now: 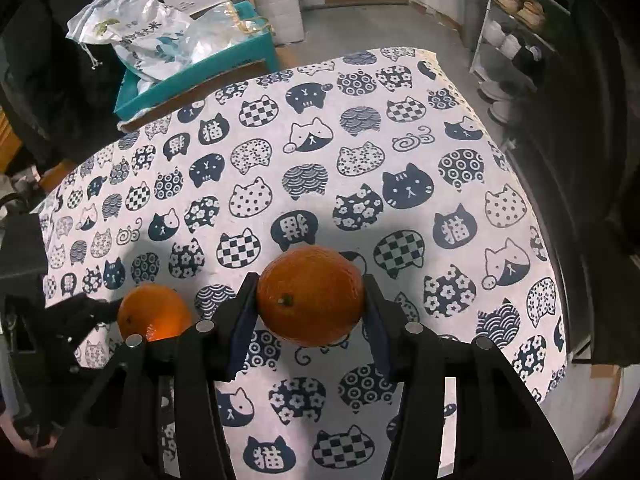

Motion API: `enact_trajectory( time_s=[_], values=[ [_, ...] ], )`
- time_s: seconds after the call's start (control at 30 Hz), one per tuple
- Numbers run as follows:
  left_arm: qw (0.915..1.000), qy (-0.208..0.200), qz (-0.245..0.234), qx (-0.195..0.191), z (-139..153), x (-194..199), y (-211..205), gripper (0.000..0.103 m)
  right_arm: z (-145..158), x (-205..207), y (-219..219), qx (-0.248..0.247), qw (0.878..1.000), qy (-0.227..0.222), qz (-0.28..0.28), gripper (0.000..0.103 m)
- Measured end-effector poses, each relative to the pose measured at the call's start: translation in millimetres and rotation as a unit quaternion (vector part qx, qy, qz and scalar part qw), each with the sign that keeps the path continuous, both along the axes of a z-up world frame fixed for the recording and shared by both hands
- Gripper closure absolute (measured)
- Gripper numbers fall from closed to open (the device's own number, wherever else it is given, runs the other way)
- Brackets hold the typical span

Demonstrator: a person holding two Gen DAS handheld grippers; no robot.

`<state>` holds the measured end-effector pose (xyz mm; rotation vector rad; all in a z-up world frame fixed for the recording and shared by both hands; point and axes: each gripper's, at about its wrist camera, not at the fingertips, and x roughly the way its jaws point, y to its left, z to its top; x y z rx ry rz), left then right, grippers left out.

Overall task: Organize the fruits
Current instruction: 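Close the left gripper on a mandarin while the right gripper holds its mandarin, then lift both held mandarins and carry them over the glass bowl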

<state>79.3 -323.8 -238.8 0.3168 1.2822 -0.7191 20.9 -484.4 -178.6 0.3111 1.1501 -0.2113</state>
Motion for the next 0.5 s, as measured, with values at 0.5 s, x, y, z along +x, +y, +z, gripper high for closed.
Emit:
enact_trajectory(
  time_s=[0.5],
  values=[
    [0.9978,-0.058,0.033,-0.006,33,6,29,0.034,24,7,18,-0.015,0.999,-0.034,0.026,0.055]
  ],
)
